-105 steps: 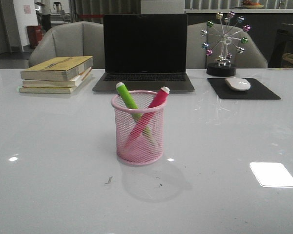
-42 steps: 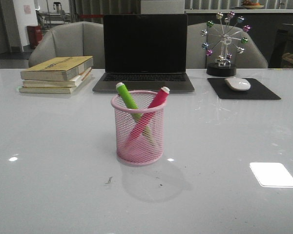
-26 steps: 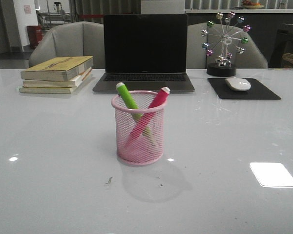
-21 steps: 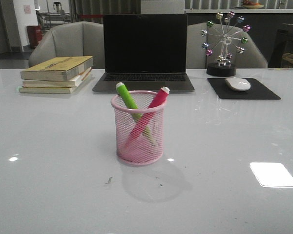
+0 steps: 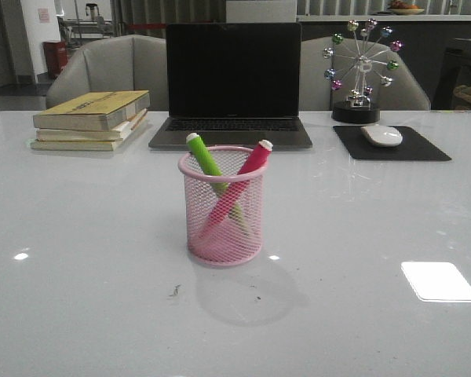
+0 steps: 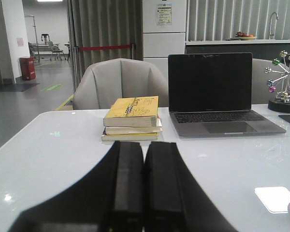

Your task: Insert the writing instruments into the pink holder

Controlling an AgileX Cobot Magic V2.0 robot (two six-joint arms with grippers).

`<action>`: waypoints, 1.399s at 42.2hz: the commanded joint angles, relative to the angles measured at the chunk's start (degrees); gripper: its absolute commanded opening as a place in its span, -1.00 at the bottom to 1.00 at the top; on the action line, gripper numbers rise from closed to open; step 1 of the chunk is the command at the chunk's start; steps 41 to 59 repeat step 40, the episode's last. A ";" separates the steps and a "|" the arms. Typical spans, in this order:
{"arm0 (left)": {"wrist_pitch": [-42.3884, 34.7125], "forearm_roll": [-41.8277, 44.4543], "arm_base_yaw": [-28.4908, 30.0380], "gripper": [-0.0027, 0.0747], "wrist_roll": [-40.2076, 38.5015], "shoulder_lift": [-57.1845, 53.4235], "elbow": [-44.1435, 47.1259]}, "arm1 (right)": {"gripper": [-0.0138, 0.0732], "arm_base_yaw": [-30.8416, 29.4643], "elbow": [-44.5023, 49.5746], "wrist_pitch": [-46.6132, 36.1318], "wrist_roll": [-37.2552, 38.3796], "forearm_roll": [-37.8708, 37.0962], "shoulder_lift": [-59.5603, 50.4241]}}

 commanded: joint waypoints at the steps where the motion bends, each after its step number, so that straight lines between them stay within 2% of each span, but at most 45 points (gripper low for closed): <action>1: -4.97 -0.50 -0.51 -0.70 0.07 -1.07 0.19 | -0.55 -1.50 1.87 -13.41 -0.03 0.30 -1.22; 5: -4.97 -0.50 -0.51 -0.70 0.07 -1.07 0.19 | -0.55 -2.49 4.19 -18.29 -0.03 0.85 -1.22; 10: -4.97 -0.50 -0.51 -0.70 0.07 -1.07 0.19 | -0.55 -2.69 4.05 -18.97 -0.03 0.84 -1.22; 59: -4.97 -0.50 -0.51 -0.70 0.07 -1.07 0.19 | -0.55 -2.69 4.05 -17.82 -0.03 0.84 -1.22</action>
